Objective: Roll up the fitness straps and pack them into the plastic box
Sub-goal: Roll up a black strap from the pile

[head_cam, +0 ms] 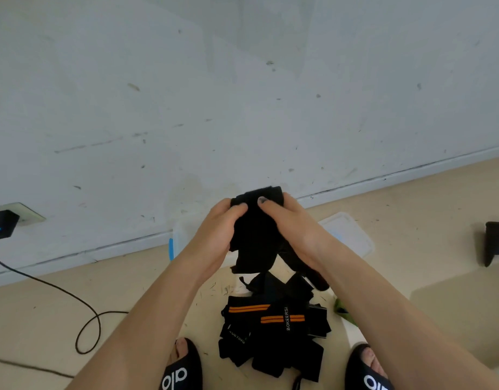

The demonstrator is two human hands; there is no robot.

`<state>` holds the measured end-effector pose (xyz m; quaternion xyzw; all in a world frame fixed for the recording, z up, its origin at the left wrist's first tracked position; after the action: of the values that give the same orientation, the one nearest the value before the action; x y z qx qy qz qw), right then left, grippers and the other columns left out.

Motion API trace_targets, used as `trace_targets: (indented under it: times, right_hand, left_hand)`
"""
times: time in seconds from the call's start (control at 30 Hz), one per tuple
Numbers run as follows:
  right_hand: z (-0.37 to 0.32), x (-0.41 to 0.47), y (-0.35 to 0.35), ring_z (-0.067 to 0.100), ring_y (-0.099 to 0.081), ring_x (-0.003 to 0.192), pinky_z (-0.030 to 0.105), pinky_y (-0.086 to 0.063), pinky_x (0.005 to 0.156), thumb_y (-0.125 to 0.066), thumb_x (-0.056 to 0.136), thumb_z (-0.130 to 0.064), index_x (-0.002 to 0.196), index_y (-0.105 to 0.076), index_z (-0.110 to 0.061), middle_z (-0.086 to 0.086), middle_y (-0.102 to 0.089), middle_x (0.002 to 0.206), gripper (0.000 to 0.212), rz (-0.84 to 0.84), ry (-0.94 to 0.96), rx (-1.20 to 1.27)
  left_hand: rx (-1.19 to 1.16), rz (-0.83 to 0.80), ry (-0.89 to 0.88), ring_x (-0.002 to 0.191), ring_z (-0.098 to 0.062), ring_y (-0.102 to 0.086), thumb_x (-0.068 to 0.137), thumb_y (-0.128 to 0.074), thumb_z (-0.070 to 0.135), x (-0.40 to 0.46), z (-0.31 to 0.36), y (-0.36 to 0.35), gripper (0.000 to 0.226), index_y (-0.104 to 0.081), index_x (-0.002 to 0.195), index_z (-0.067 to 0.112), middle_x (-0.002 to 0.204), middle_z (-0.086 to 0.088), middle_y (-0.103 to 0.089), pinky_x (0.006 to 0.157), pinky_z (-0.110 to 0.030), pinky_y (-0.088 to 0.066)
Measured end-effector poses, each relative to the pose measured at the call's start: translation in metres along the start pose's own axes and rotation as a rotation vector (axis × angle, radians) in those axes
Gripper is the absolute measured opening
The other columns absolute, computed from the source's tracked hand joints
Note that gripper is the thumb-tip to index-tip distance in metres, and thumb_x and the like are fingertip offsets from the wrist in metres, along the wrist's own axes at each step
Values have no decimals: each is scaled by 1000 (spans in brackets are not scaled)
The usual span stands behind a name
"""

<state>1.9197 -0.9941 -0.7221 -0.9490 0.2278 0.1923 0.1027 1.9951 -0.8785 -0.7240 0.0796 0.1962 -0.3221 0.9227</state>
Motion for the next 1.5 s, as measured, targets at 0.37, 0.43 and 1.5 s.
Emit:
trace_targets:
  times: [0.37, 0.43, 1.5]
  right_hand:
    - [1, -10, 8, 19, -72, 105, 37, -58, 95, -66, 99, -28, 124, -58, -16, 6, -72, 116, 28, -69, -5, -257]
    - [0, -11, 13, 22, -74, 102, 39, -60, 95, -69, 96, -17, 121, -61, -13, 7, -75, 111, 26, -52, 18, -293]
    - [-28, -17, 33, 29, -71, 88, 36, -60, 80, -47, 104, -21, 130, -67, -7, 19, -75, 116, 35, -116, -33, 345]
  left_hand:
    - [-250, 19, 27, 102, -24, -75, 108, -47, 17, -2, 6, -4, 29, -68, 124, 7, 115, -16, -75, 76, -34, -63]
    - [-248, 33, 41, 110, -24, -72, 107, -48, 22, 1, 5, 1, 31, -68, 127, 9, 120, -14, -73, 92, -41, -60]
    - [130, 30, -46, 107, -13, -66, 107, -51, 34, -8, 14, 1, 14, -65, 110, 32, 110, 5, -70, 98, -36, -56]
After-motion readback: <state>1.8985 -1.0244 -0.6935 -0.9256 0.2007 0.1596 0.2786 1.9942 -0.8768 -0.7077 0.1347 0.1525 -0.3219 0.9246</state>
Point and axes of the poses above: each hand's wrist, its own x-axis towards the middle knuckle, its own y-axis out of the back of the hand, z = x × y, the point moved 9 cm from there along x, towards the middle knuckle
